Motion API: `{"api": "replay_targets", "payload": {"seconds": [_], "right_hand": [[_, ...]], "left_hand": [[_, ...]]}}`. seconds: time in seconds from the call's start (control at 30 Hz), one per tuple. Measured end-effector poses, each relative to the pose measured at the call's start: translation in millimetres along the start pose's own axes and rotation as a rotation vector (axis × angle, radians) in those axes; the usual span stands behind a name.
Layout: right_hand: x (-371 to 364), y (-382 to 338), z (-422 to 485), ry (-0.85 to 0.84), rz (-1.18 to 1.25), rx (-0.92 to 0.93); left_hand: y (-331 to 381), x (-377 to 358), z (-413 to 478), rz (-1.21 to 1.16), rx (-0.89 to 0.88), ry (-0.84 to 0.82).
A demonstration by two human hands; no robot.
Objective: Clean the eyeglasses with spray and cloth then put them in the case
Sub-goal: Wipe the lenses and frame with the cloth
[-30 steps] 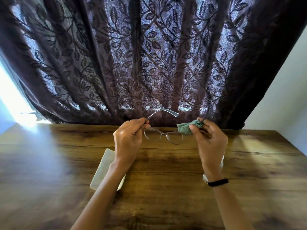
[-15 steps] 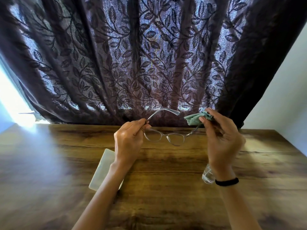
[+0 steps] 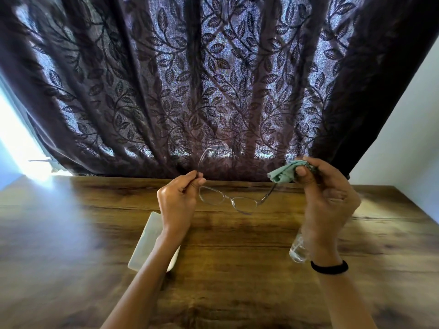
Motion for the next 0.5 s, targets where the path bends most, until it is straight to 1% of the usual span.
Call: {"api": "replay_targets", "payload": {"seconds": [0.13, 0.2, 0.27, 0.33, 0.37, 0.4, 0.43, 0.5], "right_hand": [[8, 17, -7, -0.01, 0.032, -0.165], [12, 33, -17, -0.045, -0.083, -0.276], [14, 52, -30, -0.192, -0.333, -0.398], [10, 71, -49, -0.454, -0.557, -0.548], [7, 80, -60, -0.59, -0.626, -0.615], [5, 87, -70, -0.687, -0.67, -0.667], [4, 93, -79, -0.739, -0.7, -0.707], [5, 101, -90, -0.776, -0.735, -0.766]], "left_hand": [[-7, 4, -1, -0.055, 0.135, 0.04], [-9, 6, -1, -0.07, 0.174, 0.047], [-8, 5, -1, -0.105, 0.209, 0.055], [-6, 3, -2, -0.13, 0.22, 0.05], [-6, 3, -1, -0.143, 0.224, 0.047], [-5, 2, -1, -0.159, 0.229, 0.043], [-5, 2, -1, -0.176, 0.236, 0.039], [-6, 1, -1, -0.211, 0.247, 0.036]]}}
Point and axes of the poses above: each hand's wrist, its own z-axis towards the middle knuckle, its own x-axis out of the back of the hand, y = z × x, the point moved 3 cm from there along z, towards the middle knuckle, and after that the axes turned 13 degrees about -y, right-handed, at the moved point
